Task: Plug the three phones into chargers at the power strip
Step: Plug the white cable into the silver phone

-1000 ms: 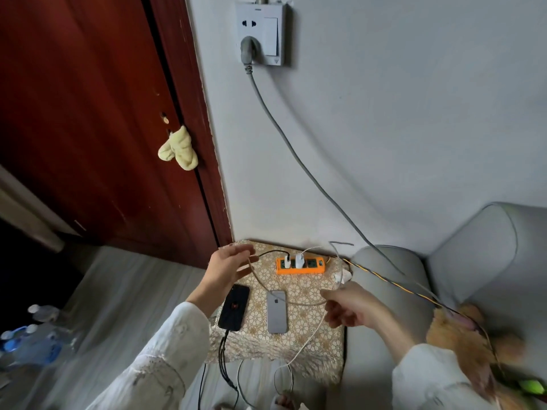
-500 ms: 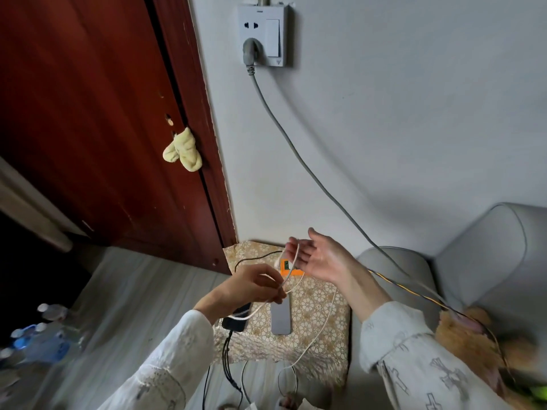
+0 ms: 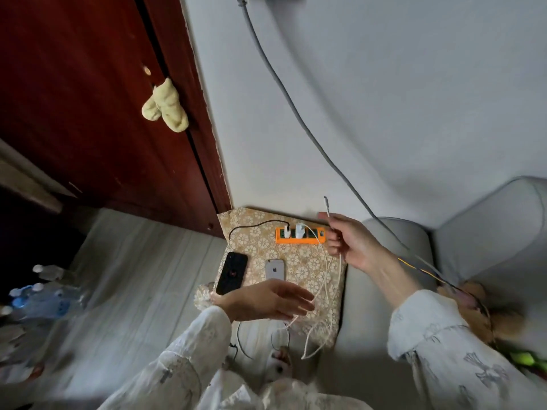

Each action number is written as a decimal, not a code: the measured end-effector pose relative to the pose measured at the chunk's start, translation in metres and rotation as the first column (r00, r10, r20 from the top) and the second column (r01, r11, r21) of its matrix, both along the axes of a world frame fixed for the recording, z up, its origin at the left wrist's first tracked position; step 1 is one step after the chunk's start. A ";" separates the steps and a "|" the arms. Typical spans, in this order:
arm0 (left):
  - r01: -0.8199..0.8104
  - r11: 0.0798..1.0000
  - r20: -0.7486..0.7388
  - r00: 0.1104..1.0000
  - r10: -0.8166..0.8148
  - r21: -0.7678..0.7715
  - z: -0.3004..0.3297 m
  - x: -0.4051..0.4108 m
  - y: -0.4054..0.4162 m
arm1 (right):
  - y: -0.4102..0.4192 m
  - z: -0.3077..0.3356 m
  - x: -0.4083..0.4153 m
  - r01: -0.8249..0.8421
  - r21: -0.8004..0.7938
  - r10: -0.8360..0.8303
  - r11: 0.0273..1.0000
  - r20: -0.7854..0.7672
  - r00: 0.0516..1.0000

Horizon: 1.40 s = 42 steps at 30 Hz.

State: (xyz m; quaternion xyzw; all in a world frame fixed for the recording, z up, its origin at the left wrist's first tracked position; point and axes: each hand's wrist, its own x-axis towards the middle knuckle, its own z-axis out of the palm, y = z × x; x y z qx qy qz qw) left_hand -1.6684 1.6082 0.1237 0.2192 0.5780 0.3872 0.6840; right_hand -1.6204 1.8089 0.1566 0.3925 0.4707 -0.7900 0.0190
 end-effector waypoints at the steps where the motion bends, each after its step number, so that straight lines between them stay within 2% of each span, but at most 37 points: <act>1: -0.041 0.999 -0.034 0.999 0.040 -0.017 -0.007 -0.002 0.001 | 0.001 -0.007 0.000 -0.016 0.003 0.016 1.000 0.037 0.999; 3: -0.177 0.982 -0.107 0.980 0.169 -0.071 -0.024 -0.006 0.001 | 0.000 -0.025 0.001 -0.042 0.016 0.040 0.999 0.122 0.992; 6: -0.417 0.890 -0.243 0.896 0.371 -0.182 -0.060 -0.013 -0.003 | -0.005 -0.065 0.006 -0.094 0.056 0.078 0.994 0.238 0.968; 10: -0.563 0.767 -0.352 0.817 0.458 -0.308 -0.123 -0.023 -0.007 | -0.018 -0.134 0.012 -0.096 0.085 0.061 0.992 0.343 0.937; 14: -0.573 0.744 -0.477 0.789 0.387 -0.345 -0.194 -0.028 -0.005 | -0.029 -0.208 0.008 -0.173 0.059 0.132 0.983 0.428 0.894; 16: -0.547 0.758 -0.526 0.787 0.321 -0.355 -0.230 -0.027 -0.003 | -0.031 -0.248 0.006 -0.195 0.118 0.126 0.974 0.433 0.893; 18: -0.538 0.755 -0.551 0.785 0.285 -0.376 -0.262 -0.026 -0.001 | -0.035 -0.285 0.004 -0.125 0.170 0.045 0.978 0.412 0.910; 20: -0.513 0.774 -0.573 0.783 0.243 -0.372 -0.289 -0.028 0.003 | -0.035 -0.316 -0.001 -0.033 0.139 -0.026 0.990 0.401 0.916; 23: -0.463 0.844 -0.589 0.773 0.236 -0.269 -0.313 -0.029 0.019 | -0.036 -0.348 -0.011 -0.053 0.144 -0.018 0.988 0.452 0.892; 25: -0.449 0.864 -0.610 0.757 0.232 -0.228 -0.320 -0.028 0.031 | -0.036 -0.359 -0.019 -0.066 0.153 -0.011 0.986 0.451 0.892; 30: -0.387 0.875 -0.591 0.792 0.155 -0.290 -0.322 -0.019 0.053 | -0.040 -0.373 -0.023 -0.055 0.153 -0.018 0.987 0.436 0.900; 32: -0.414 0.864 -0.603 0.779 0.173 -0.287 -0.319 -0.019 0.059 | -0.043 -0.374 -0.024 -0.069 0.182 -0.019 0.981 0.442 0.897; 34: -0.513 0.808 -0.586 0.763 0.273 -0.291 -0.317 -0.025 0.065 | -0.044 -0.373 -0.025 -0.044 0.177 -0.037 0.983 0.431 0.901; 36: -0.638 0.715 -0.585 0.708 0.396 -0.288 -0.319 -0.036 0.068 | -0.042 -0.373 -0.024 -0.038 0.155 -0.030 0.987 0.416 0.909; 38: -0.691 0.680 -0.605 0.657 0.450 -0.244 -0.321 -0.046 0.071 | -0.041 -0.372 -0.023 -0.038 0.117 -0.013 0.992 0.407 0.913; 40: -0.651 0.723 -0.609 0.677 0.414 -0.232 -0.322 -0.051 0.074 | -0.039 -0.368 -0.024 0.008 0.059 -0.032 0.998 0.404 0.914; 42: -0.566 0.773 -0.628 0.720 0.296 -0.285 -0.321 -0.053 0.076 | -0.038 -0.360 -0.024 0.047 -0.005 -0.041 0.999 0.416 0.909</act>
